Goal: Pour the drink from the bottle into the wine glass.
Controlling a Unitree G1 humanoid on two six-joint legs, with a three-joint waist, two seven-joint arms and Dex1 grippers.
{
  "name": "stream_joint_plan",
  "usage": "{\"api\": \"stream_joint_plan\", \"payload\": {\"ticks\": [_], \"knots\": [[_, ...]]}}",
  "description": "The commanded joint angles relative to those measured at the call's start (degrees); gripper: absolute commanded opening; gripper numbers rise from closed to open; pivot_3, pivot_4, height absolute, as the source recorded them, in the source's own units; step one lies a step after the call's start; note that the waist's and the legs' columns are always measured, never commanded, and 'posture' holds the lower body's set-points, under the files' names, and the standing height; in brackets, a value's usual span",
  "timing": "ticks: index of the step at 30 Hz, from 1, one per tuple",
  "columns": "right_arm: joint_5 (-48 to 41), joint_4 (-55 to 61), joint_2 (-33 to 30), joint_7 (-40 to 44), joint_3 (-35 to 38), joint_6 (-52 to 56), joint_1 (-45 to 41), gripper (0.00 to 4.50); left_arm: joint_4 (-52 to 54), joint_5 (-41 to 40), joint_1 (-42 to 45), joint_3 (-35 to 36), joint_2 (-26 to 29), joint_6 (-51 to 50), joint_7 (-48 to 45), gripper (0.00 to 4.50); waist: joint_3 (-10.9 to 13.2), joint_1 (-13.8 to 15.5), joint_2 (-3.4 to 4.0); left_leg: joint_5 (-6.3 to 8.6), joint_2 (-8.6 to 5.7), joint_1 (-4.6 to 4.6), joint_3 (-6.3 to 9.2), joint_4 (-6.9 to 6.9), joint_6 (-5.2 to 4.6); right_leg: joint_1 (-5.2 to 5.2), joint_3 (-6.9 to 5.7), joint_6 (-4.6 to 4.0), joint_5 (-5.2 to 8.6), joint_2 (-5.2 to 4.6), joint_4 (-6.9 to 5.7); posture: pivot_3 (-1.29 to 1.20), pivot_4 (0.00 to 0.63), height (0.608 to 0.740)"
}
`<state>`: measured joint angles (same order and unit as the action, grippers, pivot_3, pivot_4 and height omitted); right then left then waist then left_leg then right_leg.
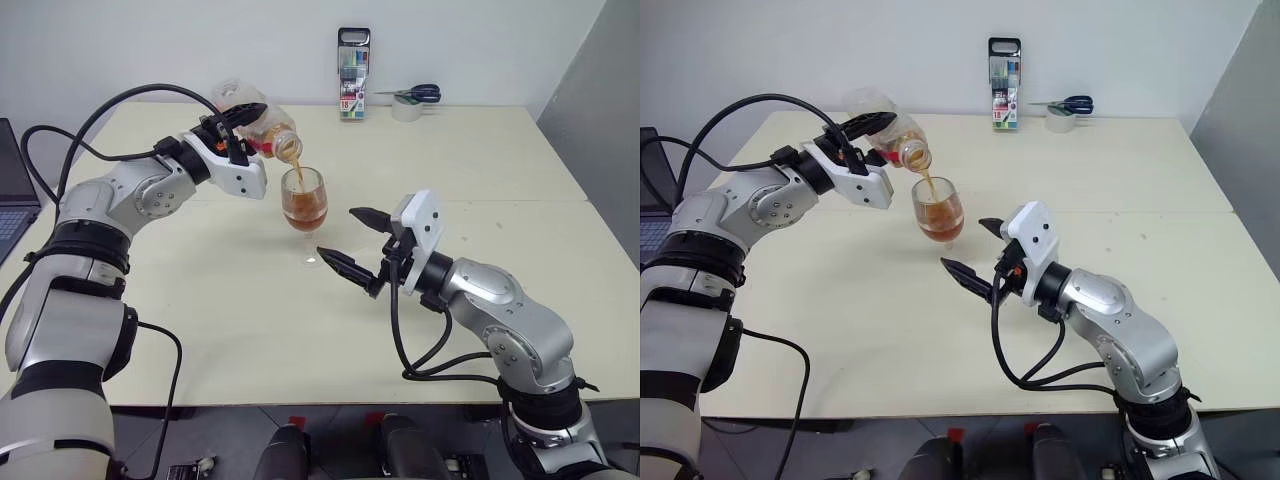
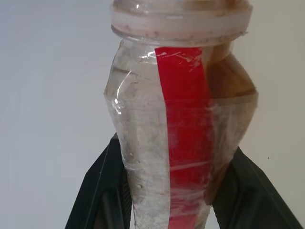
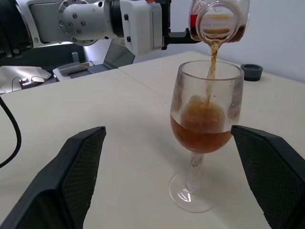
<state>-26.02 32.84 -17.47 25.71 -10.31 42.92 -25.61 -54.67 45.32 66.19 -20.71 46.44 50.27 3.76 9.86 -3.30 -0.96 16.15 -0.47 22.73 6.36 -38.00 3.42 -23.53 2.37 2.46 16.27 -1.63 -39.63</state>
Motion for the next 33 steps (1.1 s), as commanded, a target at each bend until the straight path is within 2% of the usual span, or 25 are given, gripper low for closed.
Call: {"api": "stream_joint_plan", "payload": {"ticks": [1, 17, 27, 33], "knots": [[-0.6, 2.6, 0.4, -0.4, 0.2, -0.4, 0.0, 4.5, 0.2, -0.3, 2.8, 0.4, 1.4, 0.1, 1.0, 1.73, 0.0, 0.0, 0.0, 0.0, 0.0, 0.0, 0.0, 0.0, 0.0, 0.0, 0.0, 0.0, 0.0, 0.0, 0.0, 0.0, 0.15, 0.74], [-0.7, 2.7, 0.7, -0.6, -0.1, -0.4, 0.3, 4.5, -1.9, -1.5, 3.6, 0.5, 0.7, -0.2, -0.3, 1.73, 0.0, 0.0, 0.0, 0.0, 0.0, 0.0, 0.0, -0.01, 0.0, 0.0, 0.0, 0.0, 0.0, 0.0, -0.02, 0.0, 0.15, 0.74], [-0.9, 2.7, 0.7, -0.5, 0.0, -0.7, 0.1, 4.5, -1.2, -9.4, 2.1, 2.7, -1.8, -0.6, -7.2, 1.73, 0.0, -0.1, 0.0, 0.0, 0.0, 0.0, 0.0, -0.02, 0.01, -0.01, 0.0, 0.0, 0.0, 0.0, -0.04, 0.0, 0.15, 0.74], [-0.4, 2.0, 0.9, -0.1, -0.4, -1.8, -0.1, 4.5, 1.0, -18.3, -0.9, 5.9, -3.8, -3.6, -15.7, 1.73, 0.0, -0.1, 0.0, 0.0, 0.0, -0.01, 0.0, -0.03, 0.01, -0.01, 0.01, 0.0, 0.0, 0.0, -0.07, 0.0, 0.15, 0.74]]}}
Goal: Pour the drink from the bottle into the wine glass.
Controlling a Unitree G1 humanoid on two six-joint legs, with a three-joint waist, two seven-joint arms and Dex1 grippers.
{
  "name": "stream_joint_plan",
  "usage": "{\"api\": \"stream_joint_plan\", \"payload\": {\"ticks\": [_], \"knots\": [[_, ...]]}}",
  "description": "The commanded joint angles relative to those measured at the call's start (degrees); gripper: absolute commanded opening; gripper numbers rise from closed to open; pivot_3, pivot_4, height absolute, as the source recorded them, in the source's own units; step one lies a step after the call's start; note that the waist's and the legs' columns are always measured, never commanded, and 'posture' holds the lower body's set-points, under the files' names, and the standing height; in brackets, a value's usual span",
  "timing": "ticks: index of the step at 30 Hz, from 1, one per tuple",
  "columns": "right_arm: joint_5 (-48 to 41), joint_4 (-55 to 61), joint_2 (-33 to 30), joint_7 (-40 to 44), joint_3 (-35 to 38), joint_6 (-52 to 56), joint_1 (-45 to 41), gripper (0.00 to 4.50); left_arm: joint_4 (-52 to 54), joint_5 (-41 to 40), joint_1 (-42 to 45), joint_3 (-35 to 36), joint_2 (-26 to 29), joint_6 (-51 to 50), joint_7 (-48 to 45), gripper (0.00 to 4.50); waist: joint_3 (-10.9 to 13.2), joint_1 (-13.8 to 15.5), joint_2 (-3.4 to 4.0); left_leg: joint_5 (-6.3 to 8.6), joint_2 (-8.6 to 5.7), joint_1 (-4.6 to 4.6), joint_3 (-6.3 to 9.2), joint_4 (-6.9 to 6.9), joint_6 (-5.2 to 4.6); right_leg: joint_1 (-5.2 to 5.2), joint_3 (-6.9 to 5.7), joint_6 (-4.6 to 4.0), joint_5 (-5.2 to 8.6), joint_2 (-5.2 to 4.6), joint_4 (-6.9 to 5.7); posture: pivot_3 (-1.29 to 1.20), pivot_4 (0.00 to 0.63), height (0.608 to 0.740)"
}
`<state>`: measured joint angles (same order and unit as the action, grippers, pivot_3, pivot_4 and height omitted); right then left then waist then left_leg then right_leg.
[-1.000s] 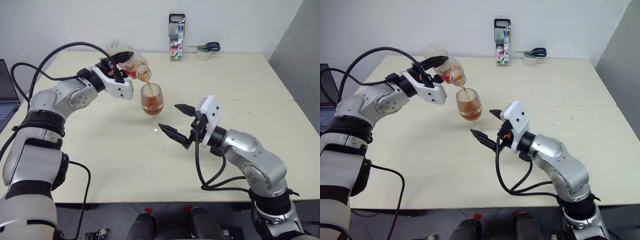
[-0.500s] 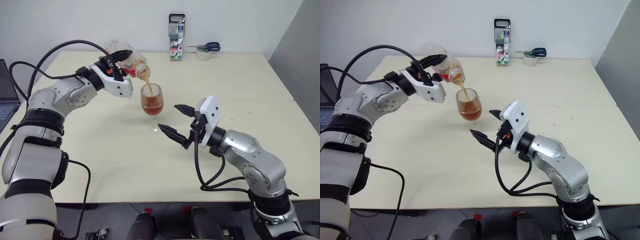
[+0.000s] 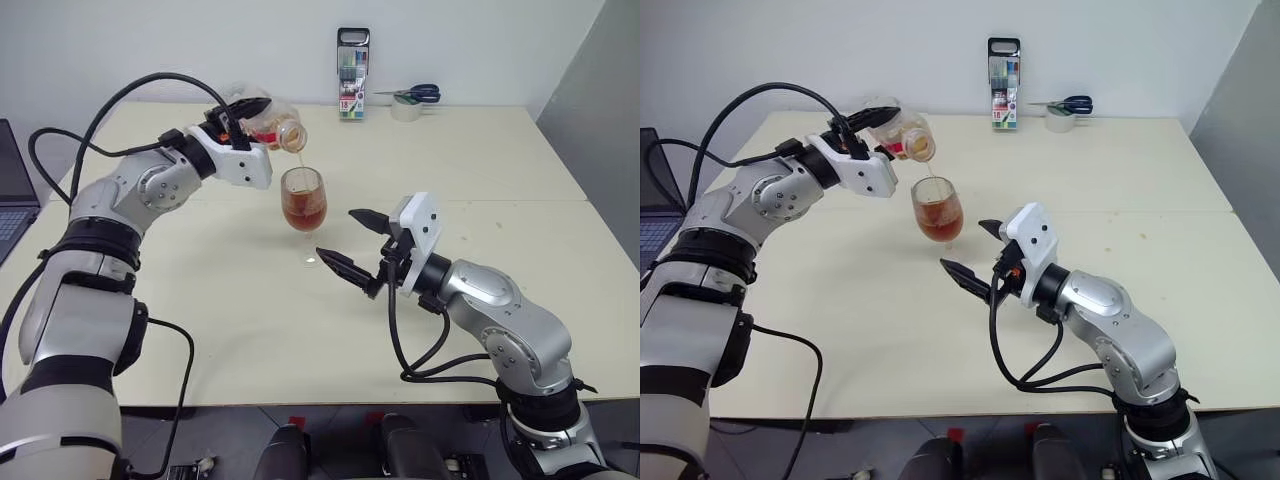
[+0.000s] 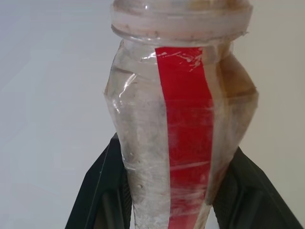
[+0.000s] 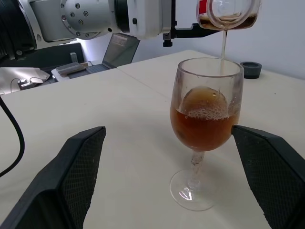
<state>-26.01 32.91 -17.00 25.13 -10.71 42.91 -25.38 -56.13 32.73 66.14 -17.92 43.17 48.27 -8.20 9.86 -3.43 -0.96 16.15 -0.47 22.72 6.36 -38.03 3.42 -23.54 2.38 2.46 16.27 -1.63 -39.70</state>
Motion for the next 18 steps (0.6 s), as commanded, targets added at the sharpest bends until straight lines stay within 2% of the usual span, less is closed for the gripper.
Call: {"api": "stream_joint_plan", "payload": {"ticks": [1, 5, 8, 13, 18], "knots": [[-0.3, 1.8, 0.5, 0.5, 0.0, -2.0, -0.4, 4.5, 3.1, -9.0, -1.8, 4.4, -1.5, -3.0, -6.5, 1.73, 0.0, 0.0, 0.0, 0.0, 0.0, 0.0, 0.02, -0.01, 0.0, 0.0, -0.01, 0.0, 0.0, 0.0, -0.03, 0.0, 0.15, 0.74], [0.3, 0.6, 0.8, 1.7, -0.4, -4.2, -1.5, 4.5, 9.9, -21.1, -8.0, 9.2, -4.5, -10.9, -16.3, 1.73, 0.0, -0.1, 0.0, 0.0, 0.01, 0.0, 0.01, -0.03, 0.0, 0.0, 0.0, 0.0, 0.0, -0.01, -0.05, 0.0, 0.15, 0.74], [0.1, -0.5, 0.7, 2.8, -0.4, -4.9, -3.0, 4.5, 16.7, -29.5, -12.0, 13.7, -6.8, -21.4, -20.9, 1.73, 0.0, -0.3, 0.0, -0.01, 0.02, -0.01, 0.03, -0.05, 0.03, -0.02, 0.0, 0.0, 0.0, 0.0, -0.12, 0.0, 0.15, 0.74], [-2.3, -1.0, -3.1, 7.7, -1.0, -1.2, -5.5, 4.5, 25.1, -38.2, -18.3, 22.4, -8.0, -39.6, -19.0, 1.73, 0.0, -0.9, -0.01, 0.0, 0.04, -0.03, 0.06, -0.08, 0.01, -0.03, 0.0, 0.0, 0.0, 0.01, -0.17, 0.0, 0.15, 0.74], [-4.6, -1.3, -5.2, 9.5, -1.7, 4.2, -7.8, 4.5, 32.9, -43.4, -28.1, 29.5, -9.1, -52.9, -15.3, 1.73, 0.0, -1.4, -0.01, 0.0, 0.06, -0.13, 0.08, -0.03, 0.0, 0.0, 0.01, 0.0, 0.0, 0.01, -0.23, 0.0, 0.15, 0.74]]}}
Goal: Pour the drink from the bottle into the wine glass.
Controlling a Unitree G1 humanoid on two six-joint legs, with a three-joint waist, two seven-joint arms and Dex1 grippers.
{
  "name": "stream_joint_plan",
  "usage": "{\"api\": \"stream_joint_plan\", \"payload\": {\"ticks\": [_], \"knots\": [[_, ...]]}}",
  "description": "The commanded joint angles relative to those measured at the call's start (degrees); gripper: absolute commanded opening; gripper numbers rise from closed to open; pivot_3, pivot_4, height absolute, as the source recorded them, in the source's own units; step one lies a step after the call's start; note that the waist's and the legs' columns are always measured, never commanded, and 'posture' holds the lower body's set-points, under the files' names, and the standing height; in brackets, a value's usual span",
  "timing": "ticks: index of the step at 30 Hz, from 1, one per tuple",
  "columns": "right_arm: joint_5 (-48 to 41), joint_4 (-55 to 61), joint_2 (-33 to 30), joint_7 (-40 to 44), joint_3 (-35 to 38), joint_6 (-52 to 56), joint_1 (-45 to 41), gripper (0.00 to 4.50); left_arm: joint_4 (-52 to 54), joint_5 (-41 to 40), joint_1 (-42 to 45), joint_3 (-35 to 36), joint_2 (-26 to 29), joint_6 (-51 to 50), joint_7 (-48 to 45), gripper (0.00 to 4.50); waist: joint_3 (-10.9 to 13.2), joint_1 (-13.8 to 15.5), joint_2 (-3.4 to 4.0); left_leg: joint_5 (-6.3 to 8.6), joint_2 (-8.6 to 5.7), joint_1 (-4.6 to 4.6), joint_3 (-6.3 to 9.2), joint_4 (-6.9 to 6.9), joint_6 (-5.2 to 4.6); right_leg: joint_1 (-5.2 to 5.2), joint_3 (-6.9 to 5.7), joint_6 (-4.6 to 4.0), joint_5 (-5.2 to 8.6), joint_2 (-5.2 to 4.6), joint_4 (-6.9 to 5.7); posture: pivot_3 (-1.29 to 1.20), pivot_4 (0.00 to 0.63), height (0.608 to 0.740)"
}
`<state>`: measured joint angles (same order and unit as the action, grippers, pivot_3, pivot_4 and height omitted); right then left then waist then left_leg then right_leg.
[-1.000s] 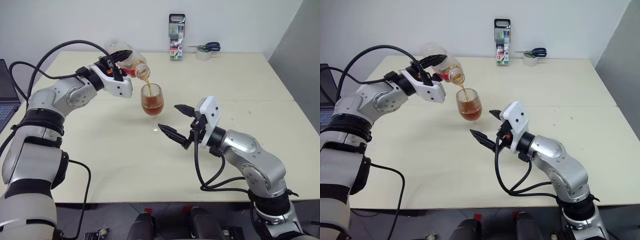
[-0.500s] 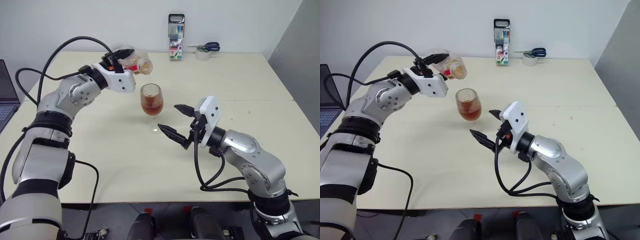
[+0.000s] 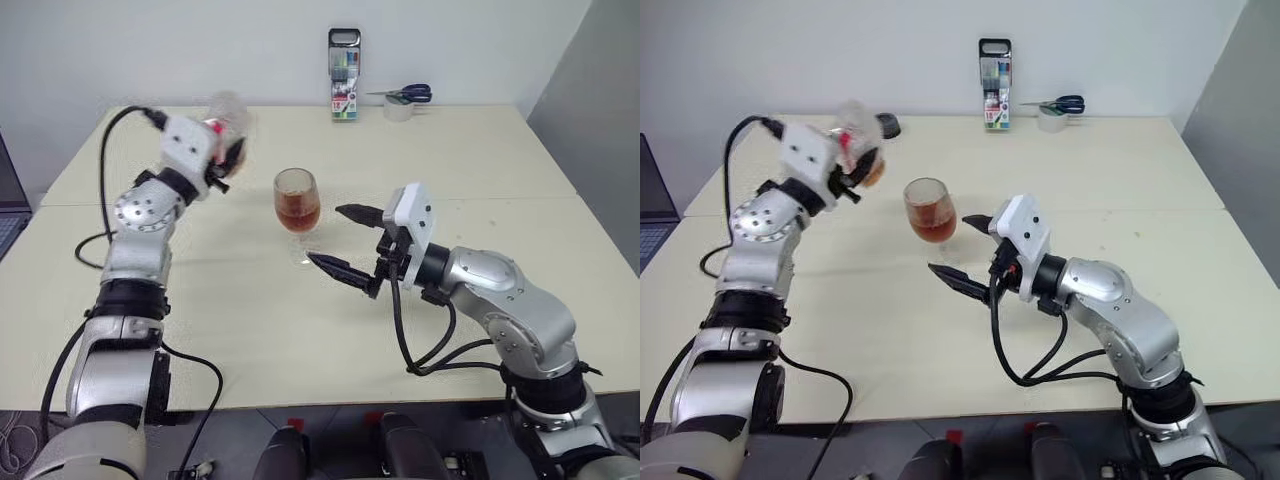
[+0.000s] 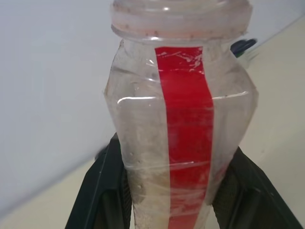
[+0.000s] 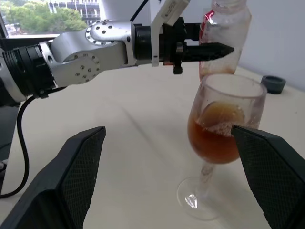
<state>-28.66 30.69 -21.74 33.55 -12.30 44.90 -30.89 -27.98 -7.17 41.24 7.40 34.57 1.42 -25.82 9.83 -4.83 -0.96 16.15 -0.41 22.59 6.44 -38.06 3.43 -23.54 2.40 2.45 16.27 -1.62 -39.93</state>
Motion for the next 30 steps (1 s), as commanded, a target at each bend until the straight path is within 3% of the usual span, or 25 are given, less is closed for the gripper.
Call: {"api": "stream_joint_plan", "payload": {"ticks": [1, 8, 16, 17, 24, 30], "knots": [[-1.7, 0.6, -0.4, 1.1, -0.5, 2.5, -2.8, 4.5, 5.7, -4.5, -5.0, 5.6, -0.9, -8.1, 3.0, 1.73, 0.0, 0.0, 0.0, 0.0, 0.0, -0.01, 0.0, 0.0, 0.0, 0.0, 0.0, 0.0, 0.0, 0.0, 0.0, 0.0, 0.15, 0.74], [-0.1, -1.5, 0.9, 1.3, -3.4, 2.4, -5.7, 4.5, 6.6, -10.0, -11.5, 11.6, -2.9, -13.0, 3.6, 1.73, -0.1, 0.5, -0.1, 0.0, -0.03, 0.02, 0.02, -0.04, 0.0, 0.02, -0.02, 0.0, 0.0, -0.06, 0.02, 0.0, 0.15, 0.74], [0.7, -2.8, 1.6, 2.0, -4.5, 2.1, -7.1, 4.5, 1.8, -9.3, -11.7, 11.6, -2.2, -12.0, 2.3, 1.72, -0.1, 0.8, -0.16, 0.0, -0.04, -0.03, -0.03, -0.03, 0.01, 0.04, 0.0, 0.0, 0.0, -0.09, 0.04, 0.0, 0.15, 0.74], [0.7, -2.9, 1.7, 2.0, -4.5, 2.1, -7.2, 4.5, 1.3, -9.1, -11.5, 11.5, -2.1, -11.7, 2.0, 2.44, -0.1, 0.8, -0.16, 0.0, -0.04, -0.06, -0.03, -0.02, 0.0, 0.06, 0.0, 0.0, 0.0, -0.09, 0.04, 0.0, 0.15, 0.74], [0.9, -3.0, 2.1, 1.6, -4.6, 2.3, -7.1, 4.5, -0.9, -7.8, -10.9, 10.3, -1.7, -9.6, 0.5, 4.48, -0.1, 1.3, -0.16, 0.01, -0.03, -0.07, -0.04, 0.0, 0.0, 0.06, -0.02, 0.0, 0.0, -0.07, 0.04, 0.0, 0.15, 0.74], [3.7, -4.3, 1.1, 2.0, -6.1, -0.4, -4.4, 4.5, 0.5, -5.3, -13.2, 8.6, -2.3, -7.3, 0.6, 4.48, -0.1, 1.5, -0.16, 0.01, -0.03, -0.08, -0.06, 0.0, 0.0, 0.06, 0.0, 0.0, 0.0, -0.08, 0.05, 0.0, 0.15, 0.74]]}}
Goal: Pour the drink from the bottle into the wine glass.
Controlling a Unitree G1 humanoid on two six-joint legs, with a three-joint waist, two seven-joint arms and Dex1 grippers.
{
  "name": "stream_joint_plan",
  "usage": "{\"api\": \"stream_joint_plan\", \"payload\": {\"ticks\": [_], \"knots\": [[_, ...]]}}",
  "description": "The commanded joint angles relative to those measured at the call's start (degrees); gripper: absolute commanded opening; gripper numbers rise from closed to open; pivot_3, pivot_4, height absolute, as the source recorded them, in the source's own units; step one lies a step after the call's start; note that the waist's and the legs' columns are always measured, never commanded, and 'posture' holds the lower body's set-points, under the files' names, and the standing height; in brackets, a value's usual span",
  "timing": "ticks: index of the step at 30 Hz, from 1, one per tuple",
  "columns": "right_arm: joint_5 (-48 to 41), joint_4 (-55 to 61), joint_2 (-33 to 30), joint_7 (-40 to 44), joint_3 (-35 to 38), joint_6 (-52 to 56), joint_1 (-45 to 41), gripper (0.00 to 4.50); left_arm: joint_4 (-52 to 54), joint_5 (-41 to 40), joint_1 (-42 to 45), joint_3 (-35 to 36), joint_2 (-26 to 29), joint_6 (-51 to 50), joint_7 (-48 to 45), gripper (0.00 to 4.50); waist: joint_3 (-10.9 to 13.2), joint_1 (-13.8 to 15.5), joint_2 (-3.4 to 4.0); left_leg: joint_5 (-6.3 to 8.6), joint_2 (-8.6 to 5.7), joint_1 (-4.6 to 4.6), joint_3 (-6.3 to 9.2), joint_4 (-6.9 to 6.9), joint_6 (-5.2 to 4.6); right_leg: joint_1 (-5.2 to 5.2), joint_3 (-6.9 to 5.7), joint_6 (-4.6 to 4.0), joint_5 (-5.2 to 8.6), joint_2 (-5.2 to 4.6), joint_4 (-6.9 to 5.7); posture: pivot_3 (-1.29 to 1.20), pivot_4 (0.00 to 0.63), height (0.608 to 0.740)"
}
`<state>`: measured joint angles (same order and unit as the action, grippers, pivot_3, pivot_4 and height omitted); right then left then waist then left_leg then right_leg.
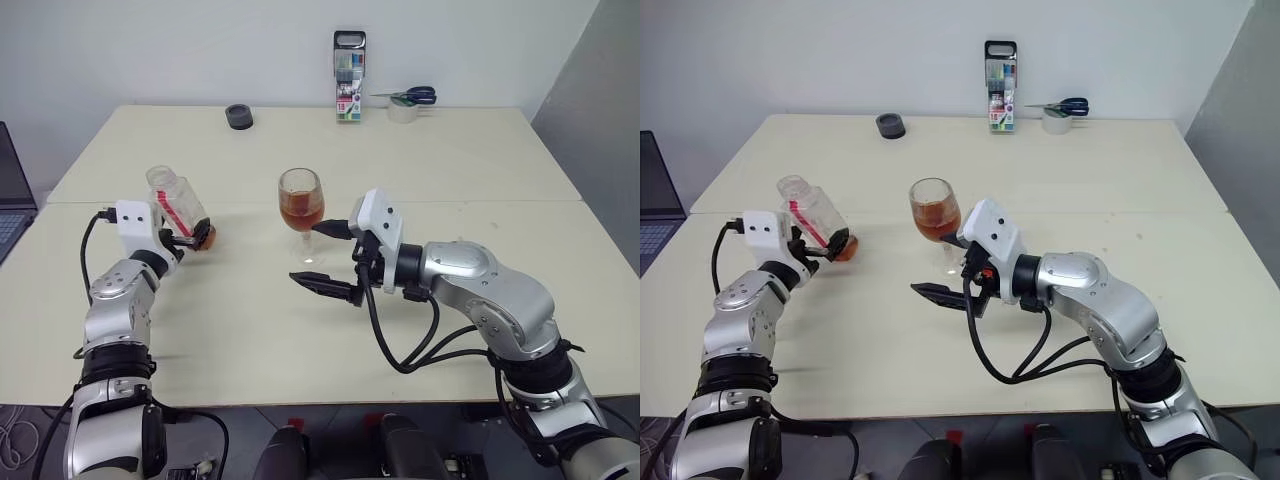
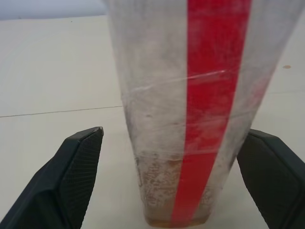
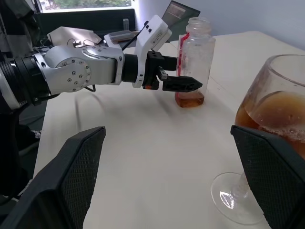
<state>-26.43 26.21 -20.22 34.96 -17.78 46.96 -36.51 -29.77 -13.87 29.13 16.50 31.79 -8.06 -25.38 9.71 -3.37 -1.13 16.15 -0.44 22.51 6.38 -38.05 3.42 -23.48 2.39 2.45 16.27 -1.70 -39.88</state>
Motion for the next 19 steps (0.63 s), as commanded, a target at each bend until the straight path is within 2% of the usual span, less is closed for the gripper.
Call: {"api": "stream_joint_plan", "payload": {"ticks": [1, 3, 6, 12, 19], "knots": [[2.5, -0.5, -0.6, 0.6, -0.9, -4.1, 2.4, 4.5, 3.0, 1.4, -1.9, -0.6, 0.3, 2.5, 0.1, 4.48, 0.0, 0.0, -0.01, 0.0, 0.0, 0.0, -0.01, 0.0, 0.0, 0.0, 0.01, 0.0, 0.0, 0.0, 0.01, 0.0, 0.15, 0.74], [4.9, -1.7, -0.8, 0.3, -1.4, -7.9, 4.7, 4.5, 4.8, 0.7, -3.5, -0.2, -0.4, 2.1, 0.0, 4.48, 0.0, 0.0, -0.01, 0.0, 0.01, 0.0, -0.03, 0.02, 0.0, 0.0, 0.03, 0.0, 0.0, 0.0, 0.02, 0.0, 0.15, 0.74], [7.5, -3.1, 1.9, -3.5, 1.3, -16.2, 11.8, 4.5, 13.8, 0.8, -10.3, 0.8, -0.9, -0.3, 2.3, 4.48, 0.0, 0.0, -0.05, 0.0, 0.02, 0.01, -0.03, 0.04, 0.0, -0.02, 0.03, 0.0, 0.0, -0.02, 0.03, 0.0, 0.15, 0.74], [11.2, -3.3, 4.0, -7.3, 4.6, -25.3, 22.2, 4.5, 31.4, 2.5, -22.8, 0.8, -2.4, -3.2, 6.8, 4.48, 0.0, 0.3, -0.05, 0.01, 0.05, -0.02, -0.01, 0.07, -0.01, 0.0, 0.13, 0.0, 0.0, -0.13, 0.05, 0.0, 0.15, 0.74], [14.3, -5.4, 7.9, -13.6, 8.0, -30.7, 27.4, 4.5, 39.1, 1.7, -27.6, 0.8, -5.6, -2.8, 8.9, 4.48, 0.0, 0.8, -0.05, 0.01, 0.02, -0.17, -0.13, 0.09, -0.01, 0.25, 0.09, 0.01, 0.01, -0.02, 0.26, 0.0, 0.15, 0.74]]}}
